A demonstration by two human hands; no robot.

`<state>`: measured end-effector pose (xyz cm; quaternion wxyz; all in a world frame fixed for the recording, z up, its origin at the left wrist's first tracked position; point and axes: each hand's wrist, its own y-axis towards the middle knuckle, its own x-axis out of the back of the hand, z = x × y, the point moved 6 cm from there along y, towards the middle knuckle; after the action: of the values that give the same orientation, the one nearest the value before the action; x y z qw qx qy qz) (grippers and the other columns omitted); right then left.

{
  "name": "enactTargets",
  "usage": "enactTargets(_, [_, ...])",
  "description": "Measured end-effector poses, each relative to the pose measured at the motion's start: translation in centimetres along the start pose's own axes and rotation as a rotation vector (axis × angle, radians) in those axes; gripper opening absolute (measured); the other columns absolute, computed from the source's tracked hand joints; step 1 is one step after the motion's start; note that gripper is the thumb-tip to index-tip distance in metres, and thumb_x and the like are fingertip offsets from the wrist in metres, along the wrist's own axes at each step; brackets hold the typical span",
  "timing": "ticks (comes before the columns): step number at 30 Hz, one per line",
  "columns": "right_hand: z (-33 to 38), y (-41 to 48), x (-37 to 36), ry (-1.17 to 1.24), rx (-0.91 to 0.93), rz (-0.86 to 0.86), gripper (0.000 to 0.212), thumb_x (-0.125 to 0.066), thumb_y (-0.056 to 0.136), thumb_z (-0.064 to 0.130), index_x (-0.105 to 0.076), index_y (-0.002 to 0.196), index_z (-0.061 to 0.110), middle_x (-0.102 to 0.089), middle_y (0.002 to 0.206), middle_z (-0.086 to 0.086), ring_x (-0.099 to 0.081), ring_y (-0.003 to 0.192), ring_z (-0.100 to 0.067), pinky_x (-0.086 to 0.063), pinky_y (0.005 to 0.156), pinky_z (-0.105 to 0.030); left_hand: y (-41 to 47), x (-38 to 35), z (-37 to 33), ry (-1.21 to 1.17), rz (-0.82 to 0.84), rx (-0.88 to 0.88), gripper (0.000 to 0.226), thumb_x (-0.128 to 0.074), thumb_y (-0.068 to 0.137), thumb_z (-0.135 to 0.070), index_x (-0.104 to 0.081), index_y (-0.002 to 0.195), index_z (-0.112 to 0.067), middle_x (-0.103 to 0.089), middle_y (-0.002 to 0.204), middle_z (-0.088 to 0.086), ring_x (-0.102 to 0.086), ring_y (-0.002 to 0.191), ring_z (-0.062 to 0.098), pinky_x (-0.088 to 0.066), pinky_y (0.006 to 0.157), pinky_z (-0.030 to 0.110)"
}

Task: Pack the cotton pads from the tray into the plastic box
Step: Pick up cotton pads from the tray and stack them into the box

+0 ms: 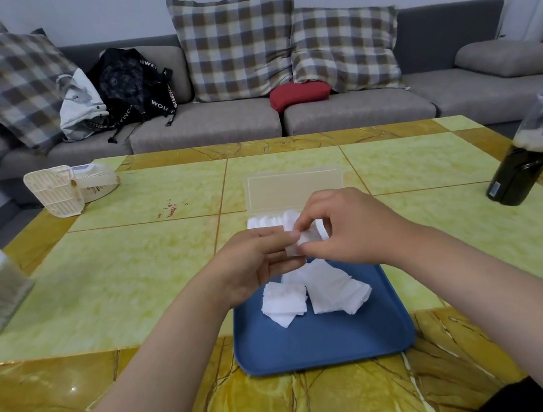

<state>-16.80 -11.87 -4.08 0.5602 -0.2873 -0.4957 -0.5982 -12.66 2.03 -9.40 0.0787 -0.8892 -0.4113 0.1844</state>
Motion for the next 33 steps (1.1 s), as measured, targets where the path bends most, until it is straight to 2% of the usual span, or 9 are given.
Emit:
enactTargets(4, [-0.2, -0.2, 0.1, 0.005, -0.014, -0.004, 0.024, -0.076, 0.078, 0.049, -0.074, 0.099, 0.036, -0.065, 0.097, 0.021, -0.049, 0.069, 0.014, -0.037, 0.066, -0.016, 0.1, -0.1, 0.1, 0.071, 0.060, -0.023, 0.031, -0.067, 0.090, 0.001, -0.068, 0.122, 0.002, -0.073, 0.118, 0.018, -0.071, 0.110, 0.027, -0.057, 0.094, 0.026])
enactTargets(9, [-0.2, -0.2, -0.7, -0.005, -0.034, 0.016, 0.018, -0.071, 0.083, 0.039, -0.072, 0.101, 0.035, -0.065, 0.100, 0.021, -0.049, 0.068, 0.013, -0.033, 0.063, -0.011, 0.5, 0.3, 0.6, 0.049, -0.038, -0.001, 0.032, -0.065, 0.089, 0.010, -0.069, 0.119, 0.001, -0.076, 0.111, 0.016, -0.075, 0.098, 0.022, -0.060, 0.085, 0.024])
enactTargets(13, [-0.1, 0.0, -1.1, -0.039, -0.071, -0.039, 0.022, -0.056, 0.093, 0.029, -0.074, 0.105, 0.025, -0.073, 0.097, 0.010, -0.059, 0.076, -0.007, -0.052, 0.070, -0.033, 0.7, 0.4, 0.9, 0.087, -0.062, 0.002, 0.032, -0.060, 0.091, 0.011, -0.070, 0.120, 0.001, -0.076, 0.111, 0.016, -0.074, 0.104, 0.025, -0.061, 0.083, 0.024])
enactTargets(16, [-0.2, 0.1, -1.6, 0.016, -0.069, -0.029, 0.023, -0.058, 0.089, 0.026, -0.073, 0.105, 0.024, -0.071, 0.098, 0.009, -0.061, 0.085, -0.011, -0.054, 0.076, -0.034, 0.7, 0.5, 0.7, 0.099, -0.079, -0.002, 0.028, -0.060, 0.092, 0.009, -0.072, 0.115, -0.001, -0.077, 0.108, 0.015, -0.076, 0.096, 0.022, -0.061, 0.085, 0.025])
enactTargets(20, [-0.3, 0.3, -2.0, 0.077, -0.079, -0.010, 0.022, -0.059, 0.086, 0.014, -0.074, 0.101, 0.019, -0.068, 0.094, 0.004, -0.060, 0.083, -0.012, -0.052, 0.075, -0.033, 0.8, 0.4, 0.8, 0.070, -0.094, 0.001, 0.022, -0.062, 0.096, -0.008, -0.072, 0.113, 0.001, -0.077, 0.107, 0.016, -0.075, 0.099, 0.025, -0.059, 0.092, 0.033])
enactTargets(23, [-1.2, 0.2, -1.7, 0.261, -0.203, -0.047, 0.018, -0.057, 0.087, 0.010, -0.074, 0.087, 0.015, -0.063, 0.074, 0.013, -0.054, 0.065, -0.005, -0.043, 0.057, -0.016, 1.0, 1.0, 1.2, 0.083, -0.158, 0.012, 0.027, -0.069, 0.093, -0.008, -0.069, 0.119, 0.000, -0.077, 0.109, 0.014, -0.076, 0.098, 0.025, -0.062, 0.085, 0.031])
enactTargets(27, [-3.9, 0.2, 0.3, 0.431, -0.435, -0.252, 0.020, -0.053, 0.085, 0.010, -0.051, 0.065, 0.006, -0.041, 0.061, -0.001, -0.035, 0.058, -0.018, -0.027, 0.057, -0.030, 1.1, 1.5, 1.0, 0.082, -0.223, 0.007, 0.019, -0.064, 0.094, -0.003, -0.070, 0.112, -0.001, -0.076, 0.109, 0.016, -0.075, 0.089, 0.023, -0.063, 0.075, 0.030])
enactTargets(31, [-5.6, 0.3, 1.1, 0.546, -0.503, -0.218, 0.017, -0.054, 0.087, 0.008, -0.070, 0.089, 0.005, -0.067, 0.080, -0.012, -0.058, 0.064, -0.022, -0.054, 0.059, -0.043, 0.9, 1.2, 0.3, -0.004, -0.216, -0.029, 0.022, -0.065, 0.095, -0.013, -0.069, 0.114, -0.003, -0.073, 0.105, 0.011, -0.071, 0.088, 0.021, -0.060, 0.071, 0.028])
enactTargets(33, [-5.5, 0.0, 0.0, 0.633, -0.524, -0.126, 0.025, -0.066, 0.089, 0.004, -0.072, 0.113, 0.012, -0.072, 0.098, -0.010, -0.070, 0.075, -0.024, -0.060, 0.059, -0.034, 0.9, 0.9, 0.3, -0.011, -0.193, -0.039, 0.021, -0.068, 0.094, -0.017, -0.072, 0.112, -0.006, -0.075, 0.099, 0.006, -0.069, 0.085, 0.018, -0.058, 0.074, 0.026])
